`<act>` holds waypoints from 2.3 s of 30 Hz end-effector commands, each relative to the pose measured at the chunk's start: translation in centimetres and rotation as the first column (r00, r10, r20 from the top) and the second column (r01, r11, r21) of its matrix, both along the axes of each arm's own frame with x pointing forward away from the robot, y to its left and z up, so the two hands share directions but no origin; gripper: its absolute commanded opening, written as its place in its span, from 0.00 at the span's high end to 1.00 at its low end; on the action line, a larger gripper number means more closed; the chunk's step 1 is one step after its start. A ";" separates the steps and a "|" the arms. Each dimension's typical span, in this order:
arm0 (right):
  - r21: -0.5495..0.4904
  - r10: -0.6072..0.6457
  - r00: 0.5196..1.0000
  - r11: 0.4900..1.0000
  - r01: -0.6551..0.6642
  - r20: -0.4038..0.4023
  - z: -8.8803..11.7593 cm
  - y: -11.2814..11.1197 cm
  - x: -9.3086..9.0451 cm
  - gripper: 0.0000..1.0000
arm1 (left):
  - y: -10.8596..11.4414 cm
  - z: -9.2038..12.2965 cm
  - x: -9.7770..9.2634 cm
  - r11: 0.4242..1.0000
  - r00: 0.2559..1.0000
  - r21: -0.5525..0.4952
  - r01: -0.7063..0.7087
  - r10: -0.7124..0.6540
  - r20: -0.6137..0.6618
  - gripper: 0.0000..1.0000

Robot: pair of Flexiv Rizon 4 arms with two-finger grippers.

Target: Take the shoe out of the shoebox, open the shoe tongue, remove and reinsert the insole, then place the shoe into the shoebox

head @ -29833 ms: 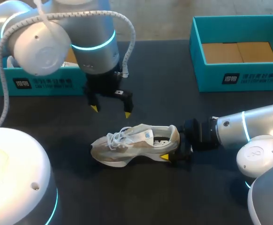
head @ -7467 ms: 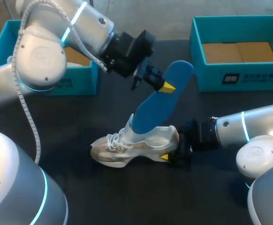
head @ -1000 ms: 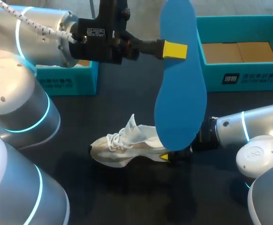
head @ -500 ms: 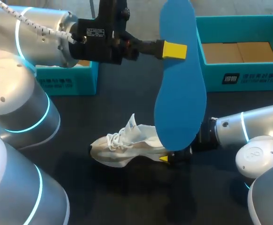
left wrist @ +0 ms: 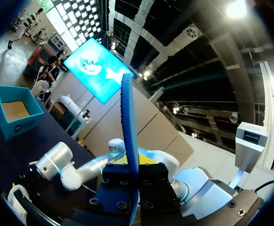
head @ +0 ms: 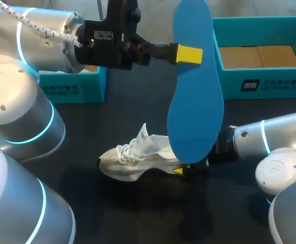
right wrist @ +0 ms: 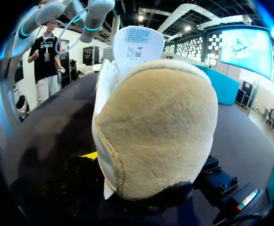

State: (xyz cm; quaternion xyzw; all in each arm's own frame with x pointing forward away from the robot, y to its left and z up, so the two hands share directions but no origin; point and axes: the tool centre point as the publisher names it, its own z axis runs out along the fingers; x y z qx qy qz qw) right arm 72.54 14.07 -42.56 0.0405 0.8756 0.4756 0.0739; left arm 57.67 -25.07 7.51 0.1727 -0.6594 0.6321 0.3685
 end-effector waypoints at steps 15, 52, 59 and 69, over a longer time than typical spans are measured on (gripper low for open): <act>-0.261 -0.021 1.000 0.965 0.018 -0.011 3.2 -1.7 -0.3 0.00 | 0.0 -0.2 -0.1 1.000 1.000 -0.001 -0.002 0.002 0.000 1.00; -0.689 -0.193 0.977 0.721 0.076 -0.094 8.1 -3.9 -1.6 0.00 | 0.0 -0.2 -0.1 1.000 1.000 -0.001 -0.002 0.002 0.000 1.00; -0.657 -0.192 0.978 0.748 0.092 -0.082 8.5 -3.9 -1.8 0.00 | 0.0 -0.2 -0.1 1.000 1.000 -0.001 -0.002 0.002 0.000 1.00; -0.663 -0.190 0.979 0.743 0.090 -0.080 8.5 -3.8 -1.7 0.00 | 0.0 -0.2 -0.1 1.000 1.000 -0.001 -0.002 0.002 0.000 1.00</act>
